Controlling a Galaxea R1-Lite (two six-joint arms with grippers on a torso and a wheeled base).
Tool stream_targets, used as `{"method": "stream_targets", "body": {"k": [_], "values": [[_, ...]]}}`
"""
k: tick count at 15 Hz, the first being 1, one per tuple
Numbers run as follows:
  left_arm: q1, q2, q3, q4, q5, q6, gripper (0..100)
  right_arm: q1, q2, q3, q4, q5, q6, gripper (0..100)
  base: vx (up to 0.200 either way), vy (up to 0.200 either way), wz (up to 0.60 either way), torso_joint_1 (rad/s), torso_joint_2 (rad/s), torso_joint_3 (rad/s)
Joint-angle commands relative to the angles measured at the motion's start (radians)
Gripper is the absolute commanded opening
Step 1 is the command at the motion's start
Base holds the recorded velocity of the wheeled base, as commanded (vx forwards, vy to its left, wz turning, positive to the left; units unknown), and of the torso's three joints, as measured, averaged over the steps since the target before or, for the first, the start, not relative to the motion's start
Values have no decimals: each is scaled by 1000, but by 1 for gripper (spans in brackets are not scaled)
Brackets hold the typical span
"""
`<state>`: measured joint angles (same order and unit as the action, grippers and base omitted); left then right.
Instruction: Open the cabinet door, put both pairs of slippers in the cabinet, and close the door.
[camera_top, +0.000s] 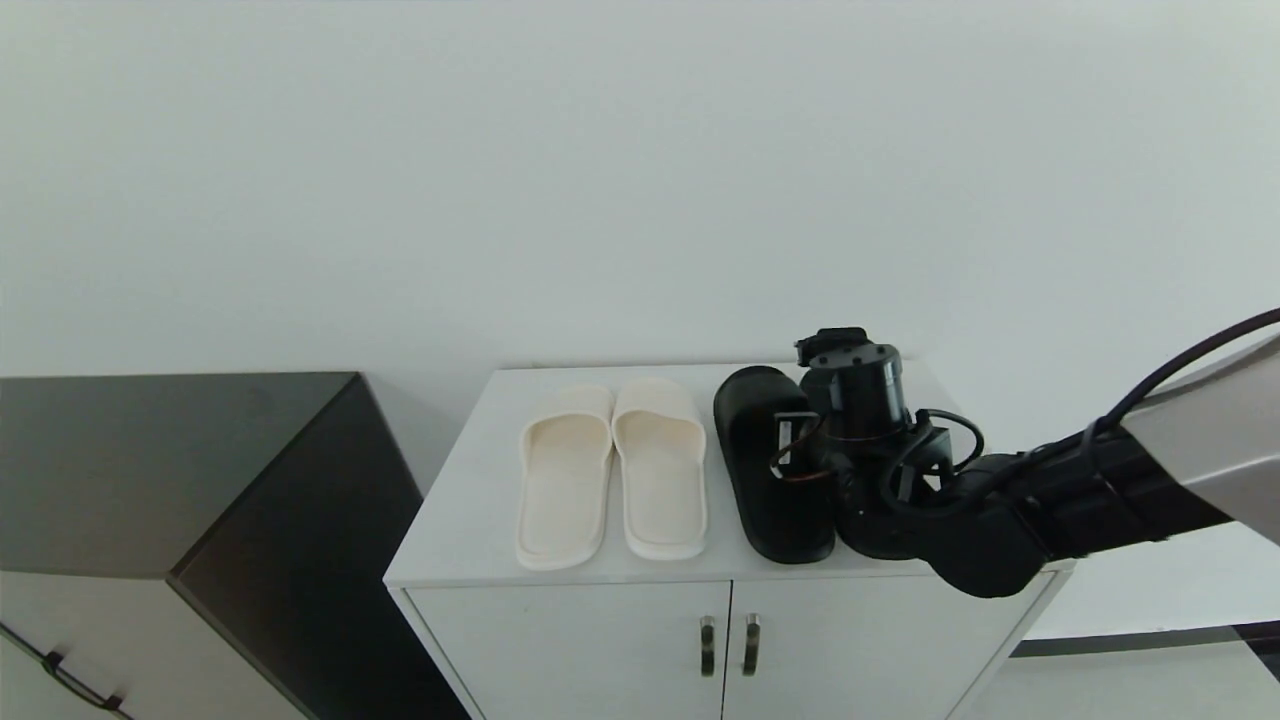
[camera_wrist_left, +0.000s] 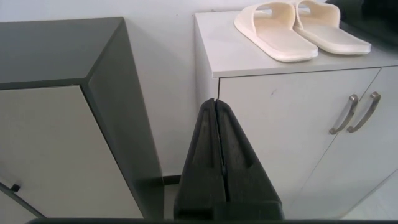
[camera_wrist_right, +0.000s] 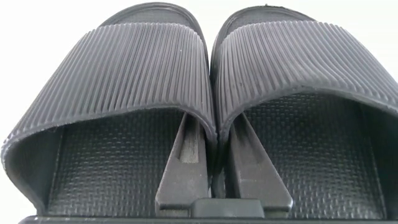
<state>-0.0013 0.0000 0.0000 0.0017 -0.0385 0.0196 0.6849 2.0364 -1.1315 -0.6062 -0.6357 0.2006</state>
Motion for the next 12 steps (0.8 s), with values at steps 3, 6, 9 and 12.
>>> {"method": "stream_targets", "body": {"k": [3, 6, 9, 12], "values": [[0, 2, 0, 0, 0, 2, 0, 38, -312, 206, 6, 189, -29, 0, 0, 0, 0, 0, 0, 0], [0, 2, 0, 0, 0, 2, 0, 64, -545, 429, 72, 389, -37, 0, 0, 0, 0, 0, 0, 0], [0, 2, 0, 0, -1, 2, 0, 110, -731, 561, 169, 541, -40, 0, 0, 0, 0, 0, 0, 0], [0, 2, 0, 0, -1, 0, 0, 119, -808, 572, 276, 640, -83, 0, 0, 0, 0, 0, 0, 0]]}}
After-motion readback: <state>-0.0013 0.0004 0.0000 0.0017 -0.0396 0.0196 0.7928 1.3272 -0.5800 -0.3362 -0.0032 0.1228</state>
